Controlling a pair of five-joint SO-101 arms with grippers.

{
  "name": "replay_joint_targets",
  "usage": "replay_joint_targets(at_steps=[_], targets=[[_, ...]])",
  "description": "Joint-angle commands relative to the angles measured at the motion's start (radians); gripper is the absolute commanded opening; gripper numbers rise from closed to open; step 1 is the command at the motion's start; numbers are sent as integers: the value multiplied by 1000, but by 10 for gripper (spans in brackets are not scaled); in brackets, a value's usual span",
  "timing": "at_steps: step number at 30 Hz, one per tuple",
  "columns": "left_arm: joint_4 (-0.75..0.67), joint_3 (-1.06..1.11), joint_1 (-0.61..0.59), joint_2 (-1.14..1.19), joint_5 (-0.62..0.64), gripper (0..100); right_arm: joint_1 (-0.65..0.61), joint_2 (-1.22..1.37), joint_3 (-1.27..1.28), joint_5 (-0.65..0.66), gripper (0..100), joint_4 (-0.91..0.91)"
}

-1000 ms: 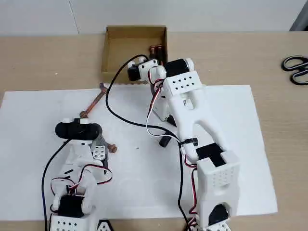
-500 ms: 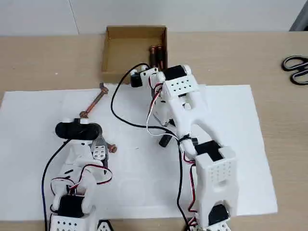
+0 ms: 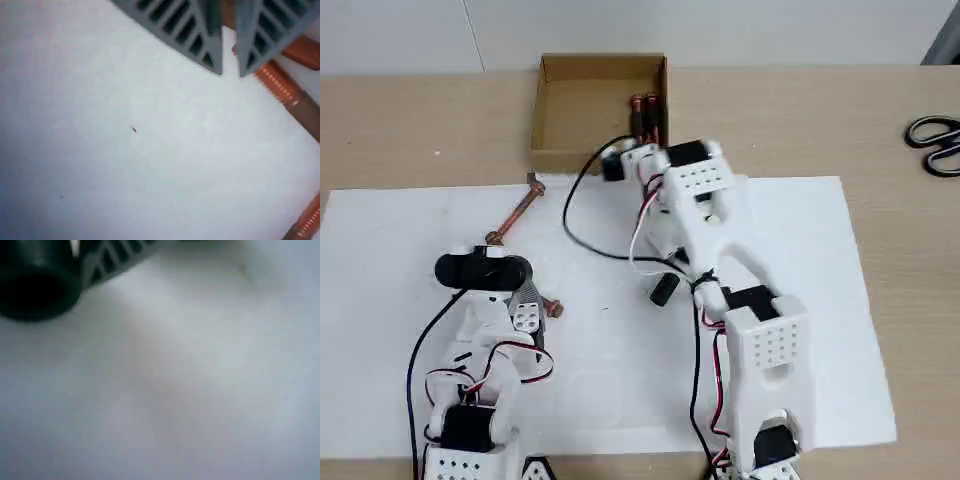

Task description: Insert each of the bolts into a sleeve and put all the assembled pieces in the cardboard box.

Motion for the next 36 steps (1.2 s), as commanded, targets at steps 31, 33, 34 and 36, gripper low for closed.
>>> replay_joint_targets(at_steps=[31, 33, 34, 36], targets=[[5, -22, 0, -8, 5, 8, 134, -644, 186, -354, 6, 189], [34, -62, 0, -3, 5, 8, 177, -694, 285, -381, 6, 189], [57, -82, 0, -3, 5, 8, 197, -719, 345, -385, 6, 189], [100, -116, 0, -2, 0, 8, 239, -766, 460, -388, 7, 186]])
